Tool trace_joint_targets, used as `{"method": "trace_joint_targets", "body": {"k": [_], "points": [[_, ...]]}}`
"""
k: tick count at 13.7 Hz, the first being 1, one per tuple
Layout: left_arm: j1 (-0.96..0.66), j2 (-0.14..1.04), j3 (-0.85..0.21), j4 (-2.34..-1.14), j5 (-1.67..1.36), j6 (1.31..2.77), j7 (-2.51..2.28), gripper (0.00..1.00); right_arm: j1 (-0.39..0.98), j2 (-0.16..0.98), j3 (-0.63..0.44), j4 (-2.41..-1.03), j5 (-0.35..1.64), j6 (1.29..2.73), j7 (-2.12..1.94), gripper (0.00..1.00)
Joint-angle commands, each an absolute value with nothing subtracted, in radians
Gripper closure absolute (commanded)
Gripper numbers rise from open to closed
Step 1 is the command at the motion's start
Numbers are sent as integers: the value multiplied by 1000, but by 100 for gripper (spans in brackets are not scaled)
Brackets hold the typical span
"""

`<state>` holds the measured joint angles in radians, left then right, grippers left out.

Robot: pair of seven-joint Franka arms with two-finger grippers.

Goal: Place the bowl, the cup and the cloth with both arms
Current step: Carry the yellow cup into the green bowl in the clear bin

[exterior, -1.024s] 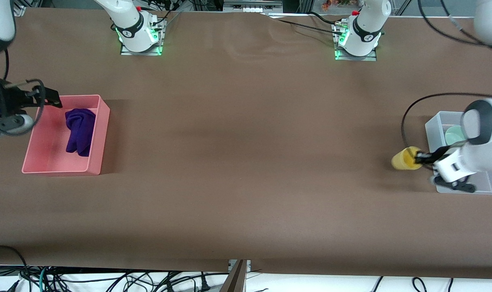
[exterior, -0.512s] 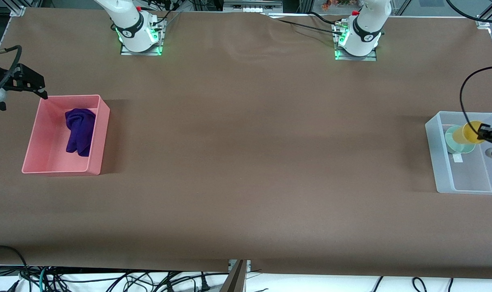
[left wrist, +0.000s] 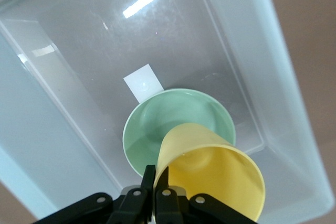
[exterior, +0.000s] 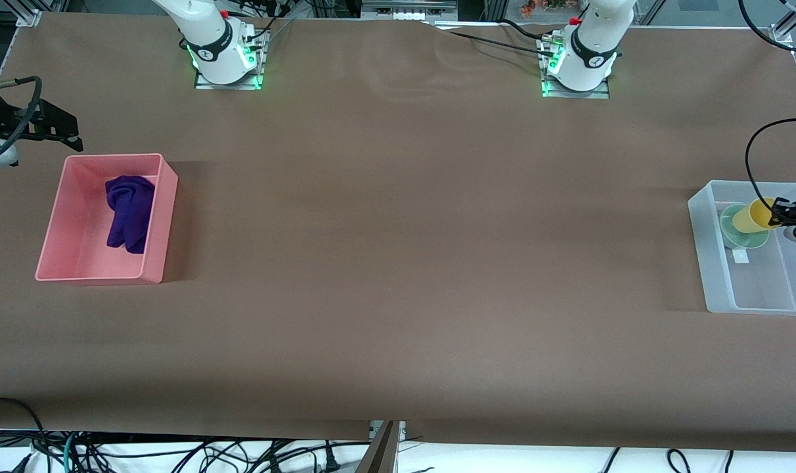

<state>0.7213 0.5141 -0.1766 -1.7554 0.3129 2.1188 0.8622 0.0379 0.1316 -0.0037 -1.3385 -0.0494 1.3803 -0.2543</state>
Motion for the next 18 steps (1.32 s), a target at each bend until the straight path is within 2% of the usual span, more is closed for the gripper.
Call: {"method": "trace_joint_targets", "body": {"k": [1,2,3,8,11,15,17,18], "points": [[739,523,-192,-1758,318,2137,882,37,28,130,9,-1356,-57,1370,-241,0],[741,517,-195,-1758,318,2128,885,6,28,132,9,-1355,-58,1370,-242,0],[739,500,-201,-1753,318,2117,887,0,31,135,9,-1355,-60,1371,-242,0],[730,322,-383,-1700,261,1855,758,0,29,137,9,-1355,-60,1371,-241,0],[729,308,-547,-1574,256,1656,556,0,31,137,11,-1353,-58,1376,-239,0],[724,307,-737,-1470,265,1516,312,0,28,137,9,-1353,-54,1370,-238,0],[695,266,-761,-1450,252,1493,253,0,28,137,9,-1351,-52,1370,-238,0],[614,241,-694,-1453,223,1494,249,0,26,137,9,-1353,-52,1370,-238,0]]}}
